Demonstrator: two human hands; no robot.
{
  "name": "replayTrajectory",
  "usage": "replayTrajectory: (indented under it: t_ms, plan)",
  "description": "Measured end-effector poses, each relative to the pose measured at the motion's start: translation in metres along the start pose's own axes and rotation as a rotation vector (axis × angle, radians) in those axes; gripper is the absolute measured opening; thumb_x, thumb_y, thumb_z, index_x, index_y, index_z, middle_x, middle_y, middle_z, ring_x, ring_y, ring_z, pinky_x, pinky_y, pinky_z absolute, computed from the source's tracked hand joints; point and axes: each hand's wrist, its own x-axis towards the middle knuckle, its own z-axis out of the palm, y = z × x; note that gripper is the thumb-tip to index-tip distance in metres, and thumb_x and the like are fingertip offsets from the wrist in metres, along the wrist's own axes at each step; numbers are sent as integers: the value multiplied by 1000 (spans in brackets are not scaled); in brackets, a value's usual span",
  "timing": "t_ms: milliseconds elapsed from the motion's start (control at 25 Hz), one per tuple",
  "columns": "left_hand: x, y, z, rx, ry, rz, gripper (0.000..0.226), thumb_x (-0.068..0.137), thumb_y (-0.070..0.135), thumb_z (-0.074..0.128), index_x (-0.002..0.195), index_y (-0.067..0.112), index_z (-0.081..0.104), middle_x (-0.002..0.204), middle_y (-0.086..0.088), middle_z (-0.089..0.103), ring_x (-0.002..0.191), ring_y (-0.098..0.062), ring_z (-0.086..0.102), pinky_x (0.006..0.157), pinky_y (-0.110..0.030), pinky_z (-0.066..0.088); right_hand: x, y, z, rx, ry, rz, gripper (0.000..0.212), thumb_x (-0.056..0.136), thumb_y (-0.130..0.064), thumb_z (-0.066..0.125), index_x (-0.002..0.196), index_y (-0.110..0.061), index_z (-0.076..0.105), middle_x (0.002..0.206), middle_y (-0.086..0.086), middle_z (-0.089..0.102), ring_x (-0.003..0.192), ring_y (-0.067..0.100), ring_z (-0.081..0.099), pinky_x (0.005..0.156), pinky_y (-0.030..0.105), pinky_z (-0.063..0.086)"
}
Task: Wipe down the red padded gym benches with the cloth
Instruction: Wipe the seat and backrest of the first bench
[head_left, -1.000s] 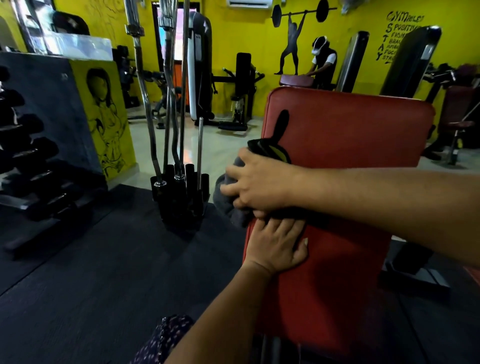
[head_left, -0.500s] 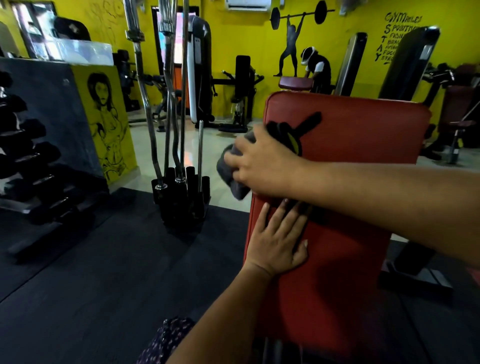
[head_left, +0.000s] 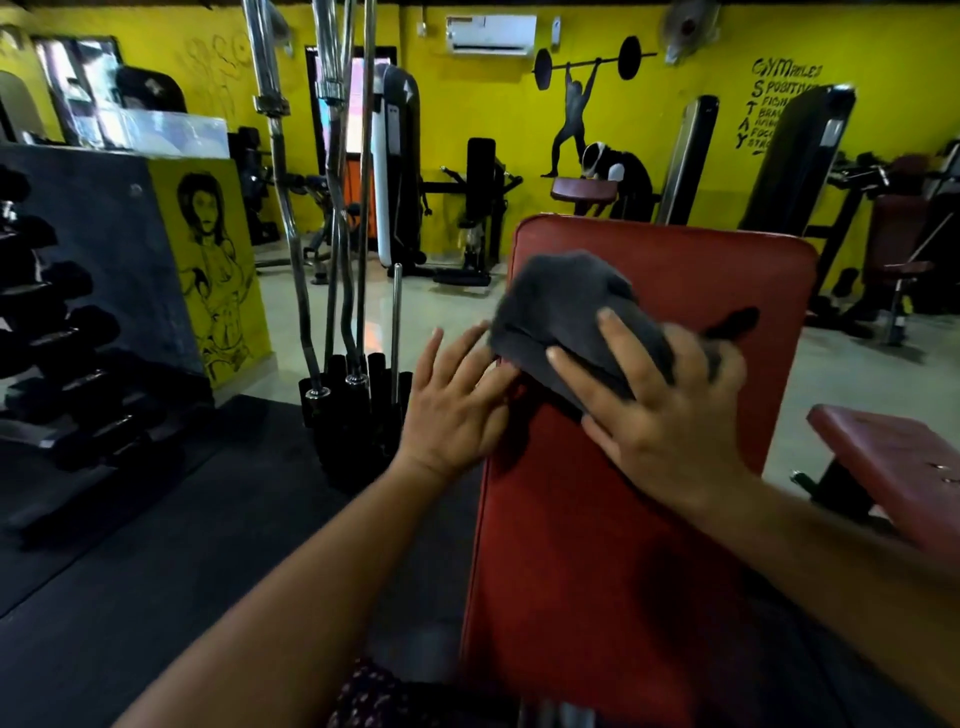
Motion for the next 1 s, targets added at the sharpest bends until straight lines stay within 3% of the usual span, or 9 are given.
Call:
replayTrajectory:
  t_ms: [80,160,240,360,480,600,720,880,1000]
  plan:
    - [18,-23,-5,4,-38,109,31,85,24,42,113,19,55,130,-8,57,126,-28,44,120,-41,8,-25,-11,-2,-22,-41,115,46,93,-40,56,138,-35,48,140,5,38,108,36,43,80,54,42]
    - [35,-34,-9,-8,-30,18,31,85,20,43,112,20,58,131,-7,56,129,-26,43,122,-40,5,-34,-19,0,-34,-111,148,53,90,-40,60,141,-36,46,141,5,37,111,37,43,82,59,42]
    - [55,-40,-9,9,-14,-35,34,89,20,45,120,21,57,135,-7,57,133,-25,42,123,-40,7,-32,-28,-1,-32,-248,135,65,81,-44,64,143,-37,44,149,7,33,124,43,38,88,69,35]
    - [94,-39,-4,46,-52,125,38,96,25,46,132,20,54,142,-7,54,136,-24,40,120,-44,17,-10,-32,-3,68,-417,192,77,69,-48,74,139,-36,47,157,16,26,136,53,27,95,75,25]
    - [131,-37,1,46,-147,354,41,98,28,42,136,18,55,145,-7,51,136,-26,43,118,-45,24,0,-35,-6,68,-453,166,70,72,-37,75,137,-35,50,147,22,42,109,46,55,80,59,44]
    - [155,-33,14,102,-262,533,48,101,35,36,145,21,47,151,-5,45,139,-26,41,118,-44,22,-5,-65,-19,196,-415,108,46,82,-24,53,126,-35,60,134,19,56,83,36,60,69,48,47]
    - [147,-23,30,86,-307,509,58,99,45,34,150,19,38,156,-5,38,145,-24,32,119,-47,21,-6,-110,-32,338,-482,29,46,84,-23,39,117,-37,67,133,13,58,79,34,58,65,46,48]
    - [130,-14,37,60,-257,432,63,96,47,33,151,17,38,157,-5,35,146,-24,29,118,-45,22,18,-134,-15,289,-609,33,43,84,-24,51,126,-28,57,129,8,53,82,32,50,65,42,42]
    - [131,-16,36,45,-250,449,63,97,48,33,151,16,38,157,-5,35,146,-23,29,118,-42,21,30,-141,-8,178,-715,74,55,82,0,26,126,-17,54,121,16,43,85,31,50,66,41,44]
